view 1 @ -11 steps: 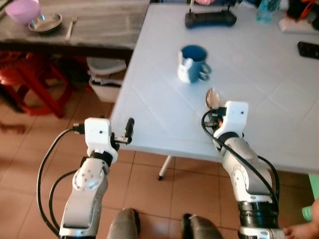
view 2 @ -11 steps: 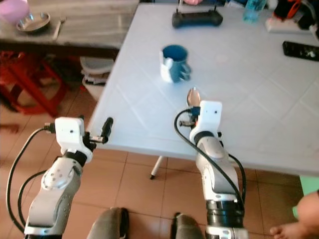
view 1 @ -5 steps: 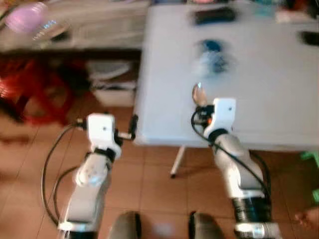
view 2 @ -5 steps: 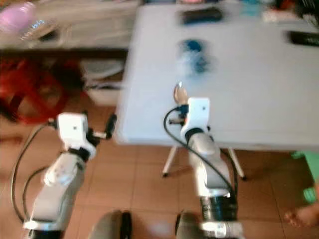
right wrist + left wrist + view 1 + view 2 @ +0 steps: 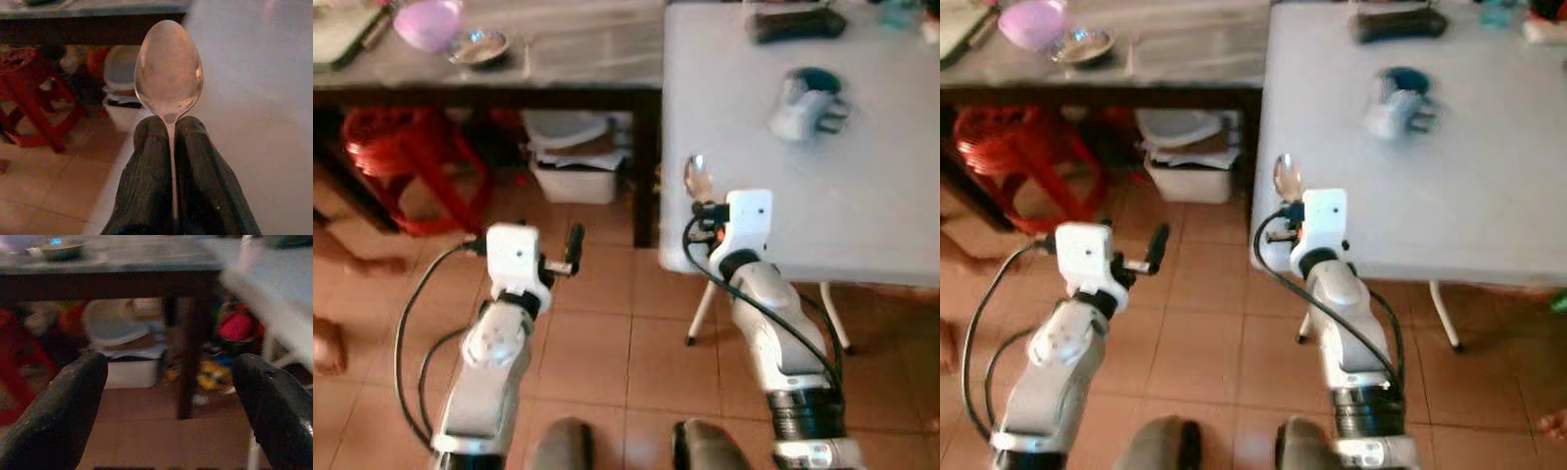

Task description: Setting the table

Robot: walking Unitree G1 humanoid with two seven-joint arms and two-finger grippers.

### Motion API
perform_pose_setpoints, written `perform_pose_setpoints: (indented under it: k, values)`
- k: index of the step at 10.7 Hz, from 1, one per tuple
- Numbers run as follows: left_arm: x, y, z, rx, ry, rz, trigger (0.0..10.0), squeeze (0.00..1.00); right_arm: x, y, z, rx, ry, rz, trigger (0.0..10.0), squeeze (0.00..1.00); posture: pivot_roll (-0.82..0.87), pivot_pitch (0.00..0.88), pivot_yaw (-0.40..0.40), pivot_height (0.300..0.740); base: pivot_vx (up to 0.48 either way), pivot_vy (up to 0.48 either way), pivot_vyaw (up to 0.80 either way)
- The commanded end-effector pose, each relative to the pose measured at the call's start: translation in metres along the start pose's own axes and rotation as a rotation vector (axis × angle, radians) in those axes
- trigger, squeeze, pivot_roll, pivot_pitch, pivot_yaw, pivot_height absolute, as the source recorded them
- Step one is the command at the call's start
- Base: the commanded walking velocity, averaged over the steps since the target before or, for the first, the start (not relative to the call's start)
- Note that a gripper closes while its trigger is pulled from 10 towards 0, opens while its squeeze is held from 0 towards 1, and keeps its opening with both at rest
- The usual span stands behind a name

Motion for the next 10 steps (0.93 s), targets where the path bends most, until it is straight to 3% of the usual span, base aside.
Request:
perform_pose_setpoints:
  k: [1, 10]
  values:
    - [0.0001, -0.0007, 0.0034, 0.012, 0.012, 0.000, 10.0, 0.00, 0.0073, 0.0007, 0.0039, 0.018, -0.007, -0.031, 0.0, 0.00, 0.01, 0.163, 0.057, 0.740, 0.446, 0.000, 0.00]
    - [0.0034, 0.0010, 0.0013, 0.004, -0.004, -0.016, 10.0, 0.00, 0.0098, 0.0013, 0.0023, 0.020, -0.015, -0.050, 0.0, 0.00, 0.01, 0.158, 0.057, 0.740, 0.464, 0.000, 0.00]
Point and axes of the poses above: a point about 5 cm out from each wrist's last joint towards the gripper, its own y axis pointing out of the wrist towards the gripper, its own x axis along the axis of the wrist's last joint, z = x × y, the point moved 5 cm from there along y, pointing out of the wrist towards the gripper, and after that the axes turned 11 degrees about y, right-handed, at the moved point
